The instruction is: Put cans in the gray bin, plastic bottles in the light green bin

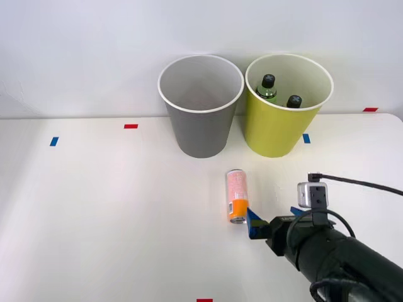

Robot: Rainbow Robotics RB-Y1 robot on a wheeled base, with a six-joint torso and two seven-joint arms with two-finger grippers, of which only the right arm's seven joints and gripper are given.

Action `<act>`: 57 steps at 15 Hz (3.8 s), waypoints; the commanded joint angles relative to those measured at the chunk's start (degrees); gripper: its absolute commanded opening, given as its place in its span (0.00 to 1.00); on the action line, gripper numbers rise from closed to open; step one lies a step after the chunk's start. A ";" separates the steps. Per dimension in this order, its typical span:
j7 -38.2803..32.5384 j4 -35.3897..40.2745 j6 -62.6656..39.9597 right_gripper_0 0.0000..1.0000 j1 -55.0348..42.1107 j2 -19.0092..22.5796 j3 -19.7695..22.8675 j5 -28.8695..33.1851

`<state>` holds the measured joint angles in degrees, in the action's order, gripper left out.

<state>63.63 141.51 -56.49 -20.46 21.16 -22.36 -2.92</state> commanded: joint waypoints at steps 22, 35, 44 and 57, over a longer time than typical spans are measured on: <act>-24.25 -17.32 -17.51 1.00 32.41 6.08 -9.64 -6.75; -27.06 -21.98 -23.66 1.00 37.33 1.16 -9.46 -9.04; -27.06 -30.41 -28.67 1.00 43.48 -2.97 -8.05 -7.45; -25.48 -41.14 -28.67 1.00 47.53 -10.00 -4.71 -3.85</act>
<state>37.82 100.63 -85.18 26.99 11.28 -27.32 -7.21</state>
